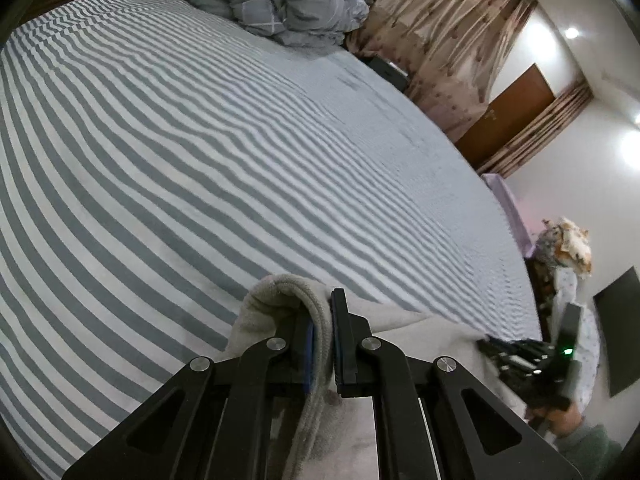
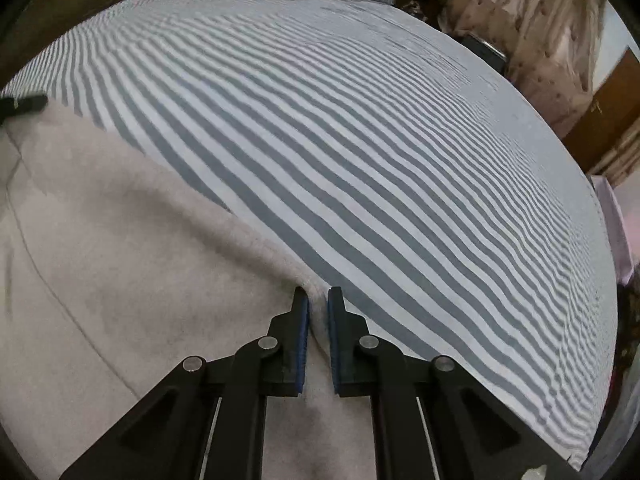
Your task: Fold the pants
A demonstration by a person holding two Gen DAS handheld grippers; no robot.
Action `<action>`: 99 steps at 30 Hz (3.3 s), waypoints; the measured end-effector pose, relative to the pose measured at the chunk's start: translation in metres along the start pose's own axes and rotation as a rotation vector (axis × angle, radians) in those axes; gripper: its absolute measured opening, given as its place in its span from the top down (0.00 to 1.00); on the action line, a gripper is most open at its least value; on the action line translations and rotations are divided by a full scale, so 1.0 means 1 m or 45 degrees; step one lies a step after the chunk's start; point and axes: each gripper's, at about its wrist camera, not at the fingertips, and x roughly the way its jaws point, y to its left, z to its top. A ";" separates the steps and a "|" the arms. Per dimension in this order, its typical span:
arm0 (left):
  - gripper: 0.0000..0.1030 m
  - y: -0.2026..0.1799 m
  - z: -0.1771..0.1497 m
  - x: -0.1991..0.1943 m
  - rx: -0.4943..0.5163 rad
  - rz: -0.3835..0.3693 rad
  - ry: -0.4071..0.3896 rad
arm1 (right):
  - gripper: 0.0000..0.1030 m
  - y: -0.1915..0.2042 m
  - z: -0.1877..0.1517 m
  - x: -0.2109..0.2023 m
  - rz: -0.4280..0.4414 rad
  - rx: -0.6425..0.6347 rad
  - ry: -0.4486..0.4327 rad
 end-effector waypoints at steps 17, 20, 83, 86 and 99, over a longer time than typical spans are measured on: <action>0.93 -0.042 -0.047 -0.150 0.112 -0.215 -0.079 | 0.94 0.034 -0.102 -0.199 -0.032 0.188 -0.296; 0.93 -0.043 -0.077 -0.183 0.141 -0.237 -0.060 | 0.94 0.048 -0.138 -0.232 -0.002 0.235 -0.325; 0.67 -0.012 -0.226 -0.208 -0.293 -0.137 0.153 | 0.93 0.035 -0.303 -0.147 0.170 1.300 0.039; 0.67 -0.019 -0.214 -0.211 -0.247 -0.136 0.143 | 0.94 0.037 -0.297 -0.173 0.149 1.264 -0.042; 0.69 -0.051 -0.133 -0.228 -0.039 -0.151 0.084 | 0.94 0.090 -0.303 -0.231 0.266 1.203 -0.123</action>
